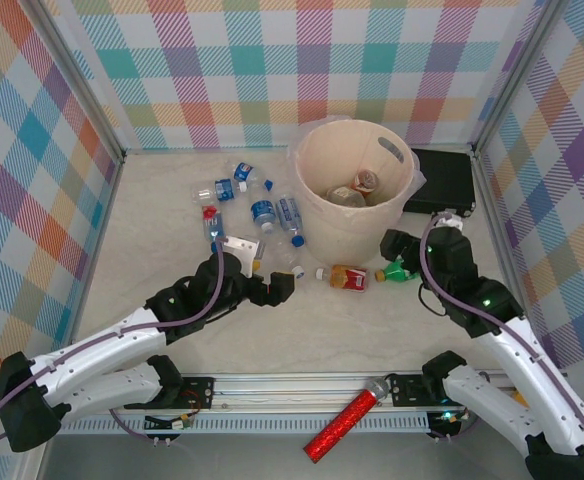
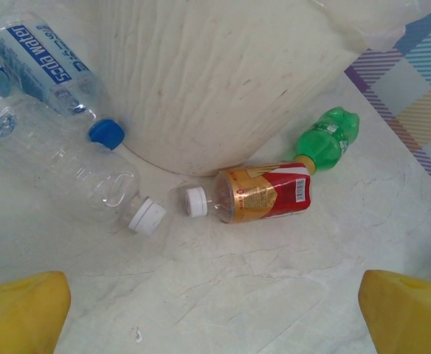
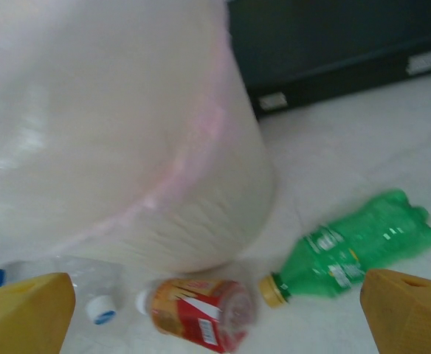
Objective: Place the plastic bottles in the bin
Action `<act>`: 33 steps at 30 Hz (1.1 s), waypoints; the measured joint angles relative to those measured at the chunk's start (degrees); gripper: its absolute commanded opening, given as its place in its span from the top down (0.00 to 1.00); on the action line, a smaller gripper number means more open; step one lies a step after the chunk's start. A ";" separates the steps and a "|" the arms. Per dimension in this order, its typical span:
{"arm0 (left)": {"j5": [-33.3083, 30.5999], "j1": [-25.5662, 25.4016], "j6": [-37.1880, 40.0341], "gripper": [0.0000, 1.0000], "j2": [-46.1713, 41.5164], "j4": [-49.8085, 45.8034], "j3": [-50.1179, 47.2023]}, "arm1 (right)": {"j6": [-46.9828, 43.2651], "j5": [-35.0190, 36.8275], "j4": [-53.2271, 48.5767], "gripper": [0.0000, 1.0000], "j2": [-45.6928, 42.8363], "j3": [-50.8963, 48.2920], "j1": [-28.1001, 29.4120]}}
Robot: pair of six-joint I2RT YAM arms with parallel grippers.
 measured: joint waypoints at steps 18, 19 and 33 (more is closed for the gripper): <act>-2.71 0.00 2.95 0.00 5.77 1.40 1.36 | 6.80 -15.21 2.84 0.01 19.47 -2.03 -19.93; -2.73 0.00 2.95 0.01 5.77 1.49 1.36 | 7.34 -16.81 3.26 0.01 21.29 -1.99 -21.31; -6.34 0.00 2.97 0.00 7.28 4.22 1.36 | 14.45 -27.06 6.40 0.06 37.05 -1.46 -31.80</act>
